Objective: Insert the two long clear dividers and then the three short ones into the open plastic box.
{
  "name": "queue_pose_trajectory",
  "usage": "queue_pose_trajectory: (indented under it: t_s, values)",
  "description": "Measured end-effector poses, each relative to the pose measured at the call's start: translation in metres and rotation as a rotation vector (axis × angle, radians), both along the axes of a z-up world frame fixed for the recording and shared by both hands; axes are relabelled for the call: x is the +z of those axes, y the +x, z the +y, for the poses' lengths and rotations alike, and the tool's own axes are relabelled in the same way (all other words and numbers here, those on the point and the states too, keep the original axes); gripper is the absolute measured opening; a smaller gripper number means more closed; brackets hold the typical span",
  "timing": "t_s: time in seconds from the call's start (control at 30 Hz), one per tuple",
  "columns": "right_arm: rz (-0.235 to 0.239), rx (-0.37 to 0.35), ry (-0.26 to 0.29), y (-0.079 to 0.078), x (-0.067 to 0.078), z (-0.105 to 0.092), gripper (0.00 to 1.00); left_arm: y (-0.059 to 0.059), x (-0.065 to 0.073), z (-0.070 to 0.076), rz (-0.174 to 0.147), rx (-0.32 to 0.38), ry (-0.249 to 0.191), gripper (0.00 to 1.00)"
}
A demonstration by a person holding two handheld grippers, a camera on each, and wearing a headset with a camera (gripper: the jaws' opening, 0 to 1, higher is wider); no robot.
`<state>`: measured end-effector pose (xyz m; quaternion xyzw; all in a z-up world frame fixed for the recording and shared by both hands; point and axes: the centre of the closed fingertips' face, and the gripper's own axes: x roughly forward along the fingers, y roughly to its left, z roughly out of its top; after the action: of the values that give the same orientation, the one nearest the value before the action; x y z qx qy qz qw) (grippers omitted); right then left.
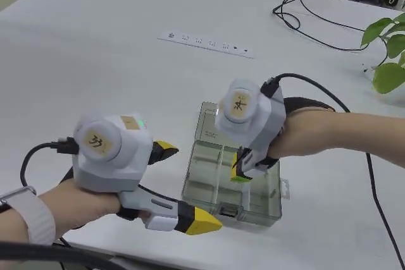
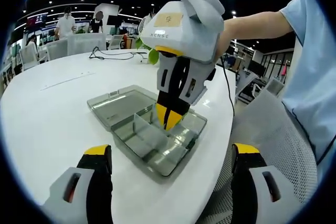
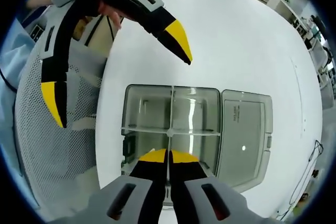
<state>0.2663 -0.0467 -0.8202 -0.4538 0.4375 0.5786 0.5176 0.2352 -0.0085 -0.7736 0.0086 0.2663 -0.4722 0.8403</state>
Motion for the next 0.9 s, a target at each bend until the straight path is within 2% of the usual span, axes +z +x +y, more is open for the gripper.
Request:
queue_pose_trajectory:
  t_s: [0.33,0.9]
  values:
    - [-0.009,-0.014,-0.003,0.0014,-0.001,-0.0008,0.01,0.0003,0.0005,-0.0014,-0.003,-0.004,0.001,0.96]
    - [-0.005,-0.006,0.045,0.0011,-0.0034,-0.0029,0.04,0.0022,0.0037,-0.0025,-0.009,-0.011,0.012,0.96]
